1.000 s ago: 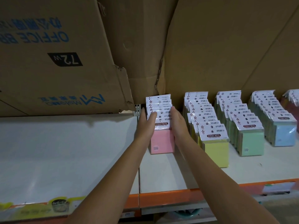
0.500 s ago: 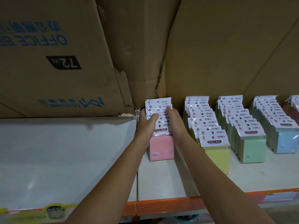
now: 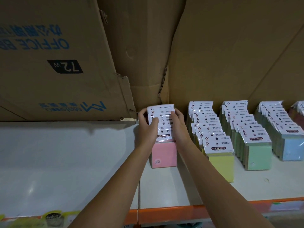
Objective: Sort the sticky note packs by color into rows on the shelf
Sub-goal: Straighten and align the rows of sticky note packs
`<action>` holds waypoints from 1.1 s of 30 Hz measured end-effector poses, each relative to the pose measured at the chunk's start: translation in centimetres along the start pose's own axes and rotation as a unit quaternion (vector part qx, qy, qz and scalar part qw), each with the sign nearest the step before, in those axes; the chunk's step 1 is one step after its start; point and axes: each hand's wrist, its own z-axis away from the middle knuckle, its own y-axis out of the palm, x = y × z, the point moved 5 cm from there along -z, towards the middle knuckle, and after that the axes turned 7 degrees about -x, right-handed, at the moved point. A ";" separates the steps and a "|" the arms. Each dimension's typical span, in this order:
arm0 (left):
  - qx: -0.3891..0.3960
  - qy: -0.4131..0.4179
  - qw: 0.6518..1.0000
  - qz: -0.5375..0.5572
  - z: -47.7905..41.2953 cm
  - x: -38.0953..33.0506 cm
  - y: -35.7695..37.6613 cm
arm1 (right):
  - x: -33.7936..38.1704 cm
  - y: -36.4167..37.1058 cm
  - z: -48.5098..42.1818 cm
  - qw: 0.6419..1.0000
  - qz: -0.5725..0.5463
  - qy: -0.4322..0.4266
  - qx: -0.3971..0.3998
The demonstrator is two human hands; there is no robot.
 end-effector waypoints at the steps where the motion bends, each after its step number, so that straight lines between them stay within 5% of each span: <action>1: -0.028 0.000 1.000 -0.009 0.0 -0.1 -0.4 | 0.0 -0.1 0.0 1.000 0.012 0.012 -0.006; 3: -0.057 -0.021 0.998 -0.030 -0.2 -0.1 -1.0 | 0.1 -0.3 0.2 0.999 0.025 0.041 -0.015; 10: 0.045 -0.087 0.995 0.000 1.9 1.8 -0.5 | -1.5 -1.1 2.3 0.999 0.021 0.048 -0.013; 16: 0.059 -0.126 0.990 0.033 3.6 1.1 -0.1 | -1.0 -0.8 3.7 0.998 0.027 0.048 0.014; 22: 0.117 -0.009 0.991 -0.064 6.9 2.7 -2.7 | -2.4 -2.9 7.2 0.985 0.145 -0.067 0.059; 25: 0.179 0.103 0.962 -0.178 8.8 3.6 -3.3 | -2.9 -3.6 8.6 0.963 0.218 -0.119 0.101; 27: 0.156 0.156 0.940 -0.258 9.1 3.5 -3.4 | -2.8 -3.6 8.8 0.952 0.254 -0.129 0.116; 33: 0.123 0.152 0.953 -0.231 9.3 3.1 -3.2 | -1.8 -3.8 9.4 0.931 0.308 -0.179 0.078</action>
